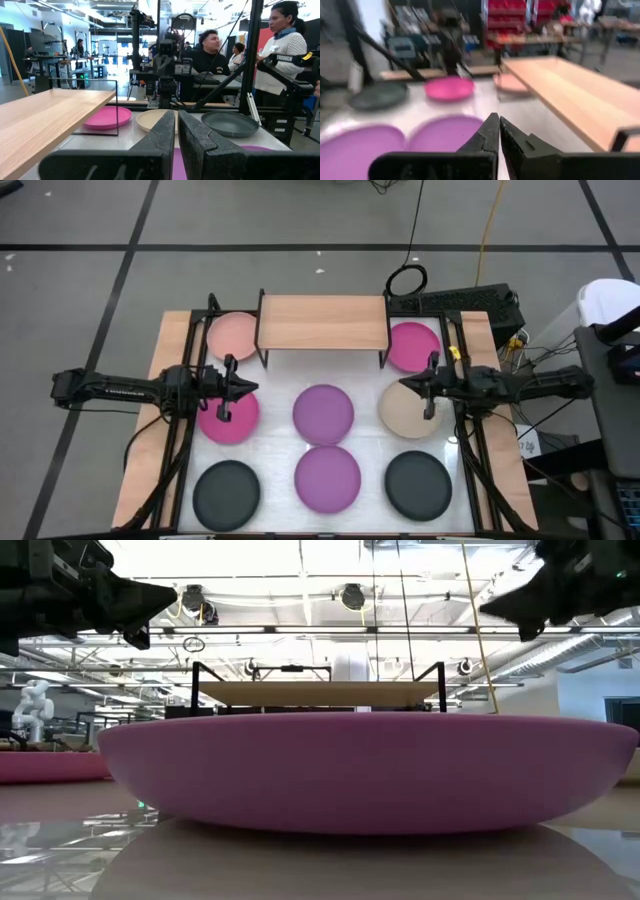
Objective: Place and stack plates onto a shelf
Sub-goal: Put the brown plate on the shelf
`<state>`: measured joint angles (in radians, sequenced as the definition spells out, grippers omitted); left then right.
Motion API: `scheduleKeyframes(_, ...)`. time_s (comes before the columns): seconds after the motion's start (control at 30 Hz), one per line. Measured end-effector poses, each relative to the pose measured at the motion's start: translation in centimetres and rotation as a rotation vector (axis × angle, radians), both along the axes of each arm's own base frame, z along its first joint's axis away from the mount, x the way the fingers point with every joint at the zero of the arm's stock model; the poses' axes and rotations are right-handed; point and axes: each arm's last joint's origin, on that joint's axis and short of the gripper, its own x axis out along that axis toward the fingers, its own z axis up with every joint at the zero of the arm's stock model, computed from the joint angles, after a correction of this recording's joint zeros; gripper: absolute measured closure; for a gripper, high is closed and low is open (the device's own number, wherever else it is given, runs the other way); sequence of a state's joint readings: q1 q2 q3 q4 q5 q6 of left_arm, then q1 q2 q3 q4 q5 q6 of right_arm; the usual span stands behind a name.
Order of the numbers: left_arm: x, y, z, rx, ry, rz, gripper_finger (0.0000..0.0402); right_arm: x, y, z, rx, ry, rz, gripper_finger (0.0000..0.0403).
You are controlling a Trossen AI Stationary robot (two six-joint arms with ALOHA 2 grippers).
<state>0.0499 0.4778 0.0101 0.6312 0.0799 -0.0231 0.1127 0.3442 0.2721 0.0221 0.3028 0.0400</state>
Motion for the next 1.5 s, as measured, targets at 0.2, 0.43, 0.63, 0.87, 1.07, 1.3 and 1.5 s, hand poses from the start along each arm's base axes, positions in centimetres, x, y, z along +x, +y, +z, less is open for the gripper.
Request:
scheduleKeyframes(0.2,0.0,0.0,0.0,0.000,-0.001,0.000,0.0376,1.3,0.0,-0.8,-0.030,0.116,-0.060,0.0403)
scheduleKeyframes(0.43,0.0,0.0,0.0,0.000,0.000,0.000,0.0376,1.8,-0.2,-1.5,-0.057,0.177,-0.134,0.0403)
scheduleKeyframes(0.63,0.0,0.0,0.0,0.000,0.000,0.000,0.0376,1.5,-0.5,-2.2,-0.091,0.250,-0.218,0.0395)
scheduleKeyframes(0.87,0.0,0.0,0.0,0.000,0.000,0.000,0.0376,1.2,-1.0,-2.8,-0.064,0.316,-0.261,0.0331)
scheduleKeyframes(1.07,0.0,0.0,0.0,0.000,0.000,0.000,0.0376,1.3,-0.7,-3.2,0.028,0.352,-0.105,0.0262)
scheduleKeyframes(1.3,0.0,0.0,0.0,0.000,0.000,0.000,0.0376,2.0,0.3,-4.3,0.134,0.445,0.092,0.0231)
scheduleKeyframes(1.5,0.0,0.0,0.0,0.000,0.000,0.000,0.0376,3.6,1.3,-2.8,0.124,0.466,0.146,0.0230)
